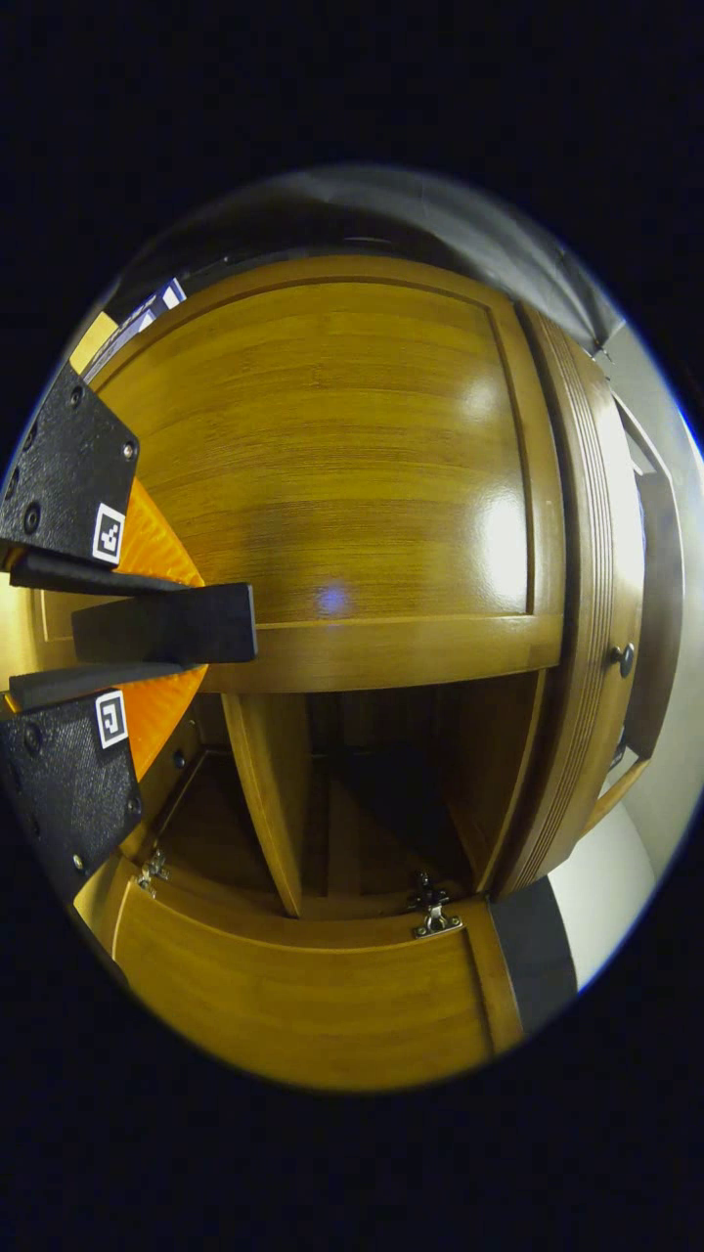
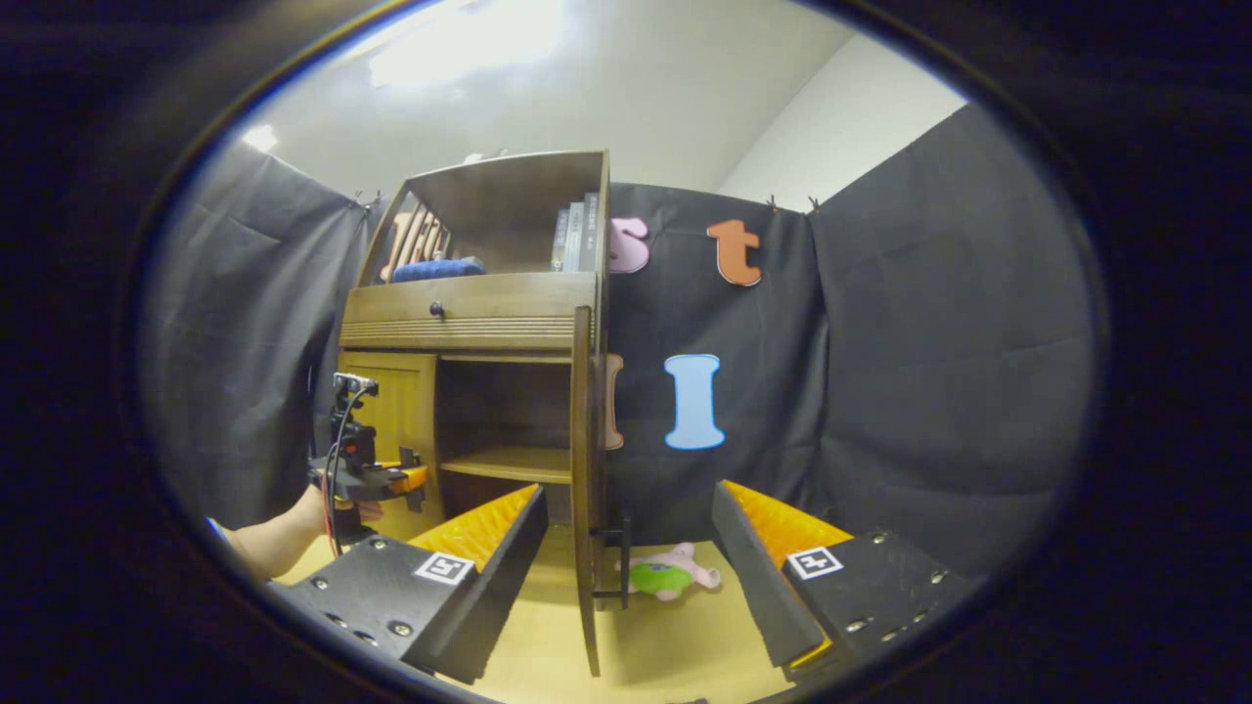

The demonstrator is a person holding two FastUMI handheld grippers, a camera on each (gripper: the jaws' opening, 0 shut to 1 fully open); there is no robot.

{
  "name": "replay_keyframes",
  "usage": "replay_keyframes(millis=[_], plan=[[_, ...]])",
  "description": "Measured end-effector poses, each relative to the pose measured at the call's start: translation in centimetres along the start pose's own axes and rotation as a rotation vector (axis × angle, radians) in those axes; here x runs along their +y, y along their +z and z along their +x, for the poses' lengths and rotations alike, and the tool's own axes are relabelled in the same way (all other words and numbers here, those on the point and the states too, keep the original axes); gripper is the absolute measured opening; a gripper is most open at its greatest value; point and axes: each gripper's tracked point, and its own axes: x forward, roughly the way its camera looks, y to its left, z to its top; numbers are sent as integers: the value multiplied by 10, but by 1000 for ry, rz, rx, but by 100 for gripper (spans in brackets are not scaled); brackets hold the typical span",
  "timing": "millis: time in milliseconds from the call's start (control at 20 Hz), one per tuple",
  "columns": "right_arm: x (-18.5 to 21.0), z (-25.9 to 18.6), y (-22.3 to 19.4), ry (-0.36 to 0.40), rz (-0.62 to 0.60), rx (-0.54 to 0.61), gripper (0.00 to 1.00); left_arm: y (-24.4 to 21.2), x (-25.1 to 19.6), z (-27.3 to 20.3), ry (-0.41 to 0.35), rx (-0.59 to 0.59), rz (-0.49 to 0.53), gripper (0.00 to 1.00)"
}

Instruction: Open the right door of the double-door shoe cabinet with the right hand, and open the left door with the left hand.

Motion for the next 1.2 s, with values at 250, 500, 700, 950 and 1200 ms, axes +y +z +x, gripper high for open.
replay_keyframes(millis=[250,500,700,950,1200], plan=[[13,-5,5,6,72,1,100,-1,-3,-22,-60,23,-5,32],[7,-3,-2,-14,79,28,100,-2,-2,-63,-98,63,16,32],[17,-7,-3,-3,83,37,100,-2,6,-100,-120,59,23,31],[40,-3,-17,23,72,73,100,-1,23,-143,-109,37,-3,33],[80,3,-31,74,61,90,100,-1,43,-176,-105,23,-7,33]])
